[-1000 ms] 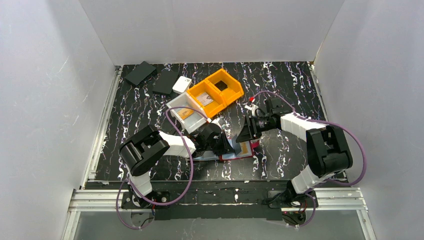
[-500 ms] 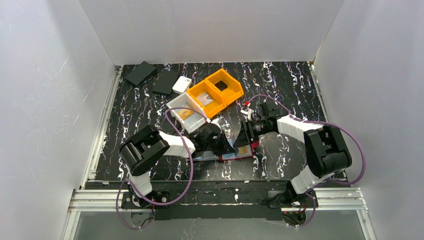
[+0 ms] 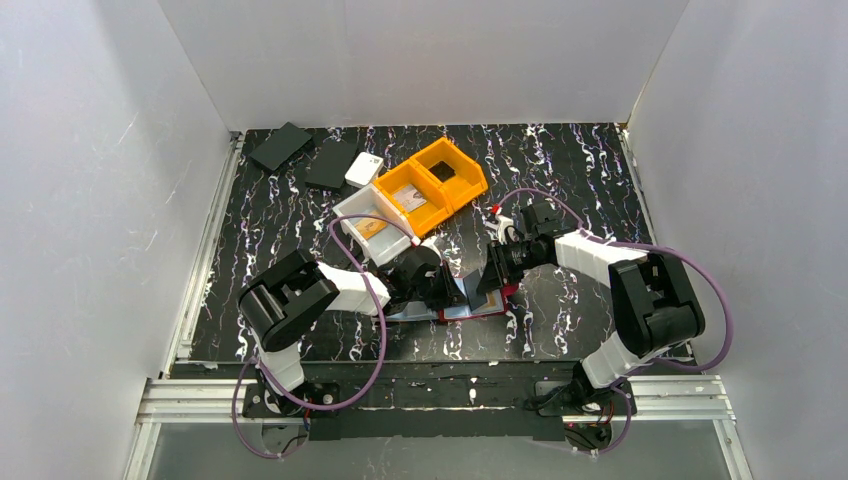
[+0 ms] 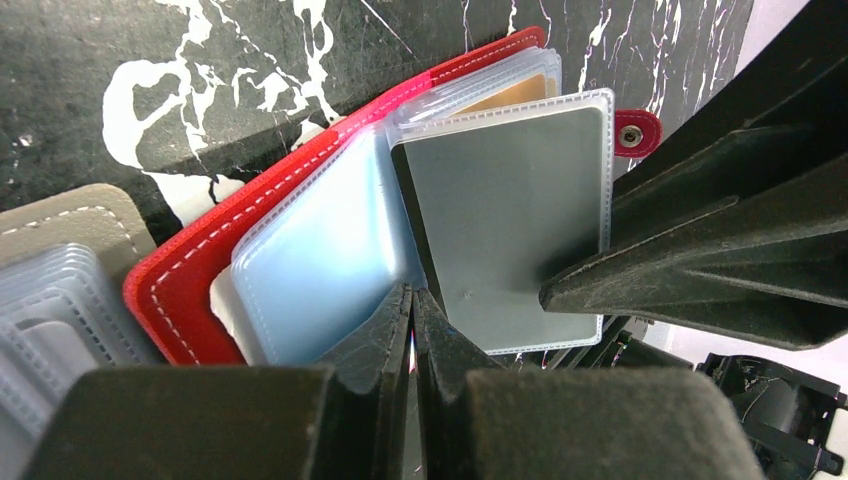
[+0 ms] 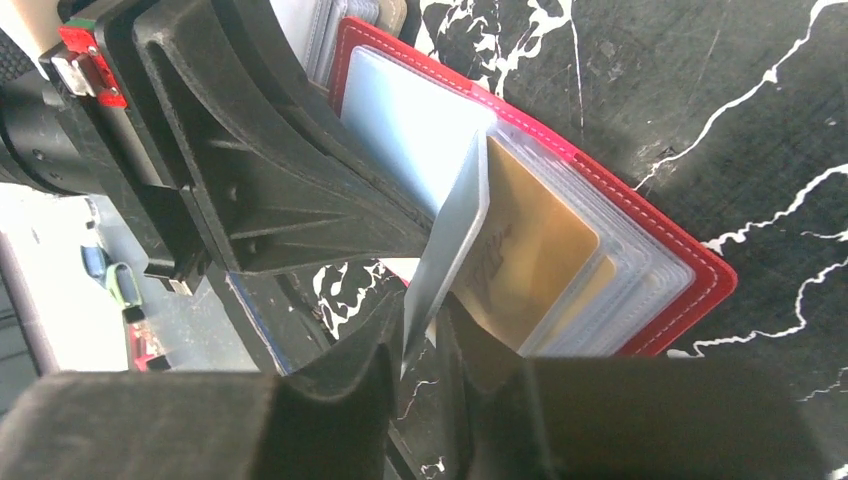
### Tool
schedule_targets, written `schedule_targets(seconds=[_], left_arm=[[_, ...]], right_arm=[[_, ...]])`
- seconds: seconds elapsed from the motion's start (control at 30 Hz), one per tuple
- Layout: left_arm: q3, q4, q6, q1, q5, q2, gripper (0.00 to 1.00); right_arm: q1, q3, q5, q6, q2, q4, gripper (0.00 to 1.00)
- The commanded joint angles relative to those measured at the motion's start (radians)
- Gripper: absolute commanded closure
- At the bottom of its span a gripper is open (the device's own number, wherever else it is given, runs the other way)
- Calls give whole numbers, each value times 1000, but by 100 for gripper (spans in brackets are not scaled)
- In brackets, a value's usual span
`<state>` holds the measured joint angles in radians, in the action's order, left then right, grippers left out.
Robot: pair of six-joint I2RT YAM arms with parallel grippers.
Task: Take the credit cards out of the card holder
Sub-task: Remove the credit card from the card holder.
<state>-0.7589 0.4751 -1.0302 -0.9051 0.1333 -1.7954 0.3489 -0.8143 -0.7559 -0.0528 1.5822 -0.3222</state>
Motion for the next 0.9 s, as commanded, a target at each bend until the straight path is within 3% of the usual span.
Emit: schedule_targets(seconds=[0.0, 0.13, 0.3, 0.4, 0.53, 0.73, 0.87], left_arm=[[35, -53, 17, 18, -30, 26, 96], [56, -38, 10, 30, -14, 67, 92], [110, 40, -1, 40, 22, 186, 63], [138, 120, -6, 49, 73, 223, 51], [160, 224, -52, 56, 124, 218, 49], [165, 436, -136, 58, 177, 153, 50], [160, 434, -145, 59, 158, 149, 51]], right_arm=[[-8, -15, 7, 4, -51, 7, 80], [-37, -2, -38, -15, -37, 32, 99], [-110, 41, -182, -74, -30, 123, 99], [-128, 85, -281, -132, -49, 214, 99], [-141, 132, -354, -235, -89, 353, 99], [-151, 160, -354, -268, -142, 397, 99], [-157, 167, -372, -288, -145, 416, 99]])
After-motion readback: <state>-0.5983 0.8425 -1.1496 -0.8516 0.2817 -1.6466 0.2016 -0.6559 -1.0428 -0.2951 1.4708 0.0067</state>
